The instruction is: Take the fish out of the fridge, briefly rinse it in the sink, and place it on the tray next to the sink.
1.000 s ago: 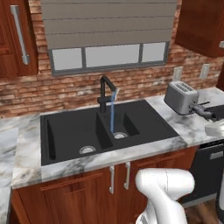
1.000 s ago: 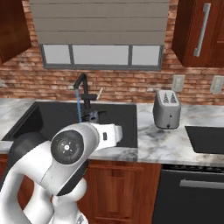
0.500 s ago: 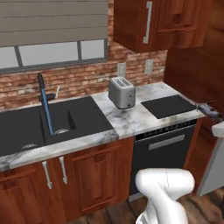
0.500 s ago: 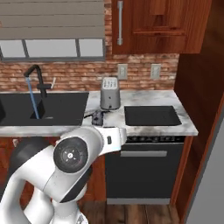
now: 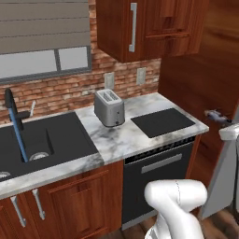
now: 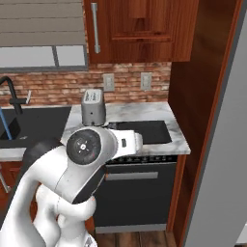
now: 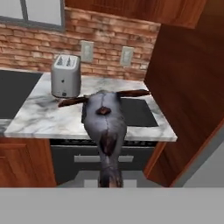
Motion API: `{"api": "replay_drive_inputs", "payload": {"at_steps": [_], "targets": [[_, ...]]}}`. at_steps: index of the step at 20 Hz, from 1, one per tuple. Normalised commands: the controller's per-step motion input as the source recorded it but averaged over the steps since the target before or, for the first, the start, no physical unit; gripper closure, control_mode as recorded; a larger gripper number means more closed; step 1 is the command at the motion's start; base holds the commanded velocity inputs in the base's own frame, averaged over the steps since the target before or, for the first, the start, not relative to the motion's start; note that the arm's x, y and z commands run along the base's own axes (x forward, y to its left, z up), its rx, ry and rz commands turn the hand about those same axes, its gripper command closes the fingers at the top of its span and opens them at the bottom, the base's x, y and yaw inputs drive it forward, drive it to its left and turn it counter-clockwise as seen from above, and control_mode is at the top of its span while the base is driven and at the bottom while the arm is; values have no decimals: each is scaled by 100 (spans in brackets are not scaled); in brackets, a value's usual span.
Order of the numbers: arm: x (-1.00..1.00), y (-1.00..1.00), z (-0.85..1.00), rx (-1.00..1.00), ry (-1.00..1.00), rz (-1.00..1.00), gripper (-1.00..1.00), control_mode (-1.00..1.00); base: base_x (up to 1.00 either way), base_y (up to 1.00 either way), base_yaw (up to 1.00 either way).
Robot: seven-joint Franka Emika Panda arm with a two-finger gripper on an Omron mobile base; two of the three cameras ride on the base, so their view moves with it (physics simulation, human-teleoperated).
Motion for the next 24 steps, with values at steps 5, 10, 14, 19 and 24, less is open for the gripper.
{"api": "replay_drive_inputs", "payload": {"at_steps": [5, 10, 14, 19, 24], "targets": [[100, 0, 0, -7, 58, 0, 100, -100, 0, 0, 0], [57, 5, -25, -16, 40, 0, 100, -100, 0, 0, 0], [16, -1, -24, 0, 1, 0, 100, -100, 0, 0, 0], [38, -10, -74, 0, -2, -3, 100, -100, 0, 0, 0], [70, -2, -45, 7, -9, -9, 100, -100, 0, 0, 0]]}}
